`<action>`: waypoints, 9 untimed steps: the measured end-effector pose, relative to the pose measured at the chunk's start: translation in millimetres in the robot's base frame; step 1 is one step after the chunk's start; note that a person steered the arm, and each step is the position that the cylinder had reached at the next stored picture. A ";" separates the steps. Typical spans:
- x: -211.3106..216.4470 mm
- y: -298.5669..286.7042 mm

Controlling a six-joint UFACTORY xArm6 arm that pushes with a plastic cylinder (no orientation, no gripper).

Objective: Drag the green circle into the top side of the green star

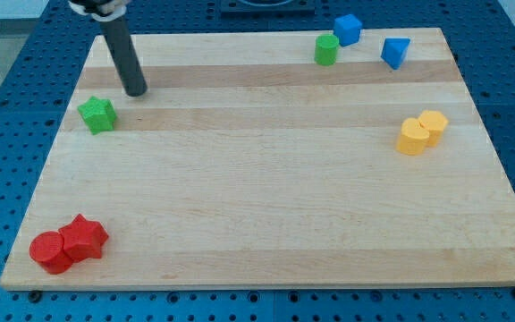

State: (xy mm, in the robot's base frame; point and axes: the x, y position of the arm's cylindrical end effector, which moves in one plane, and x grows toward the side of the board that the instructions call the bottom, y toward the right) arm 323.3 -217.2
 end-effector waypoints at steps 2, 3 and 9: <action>51.8 -28.7; 71.8 -18.9; 13.6 388.6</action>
State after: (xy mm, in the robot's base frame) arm 336.9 171.4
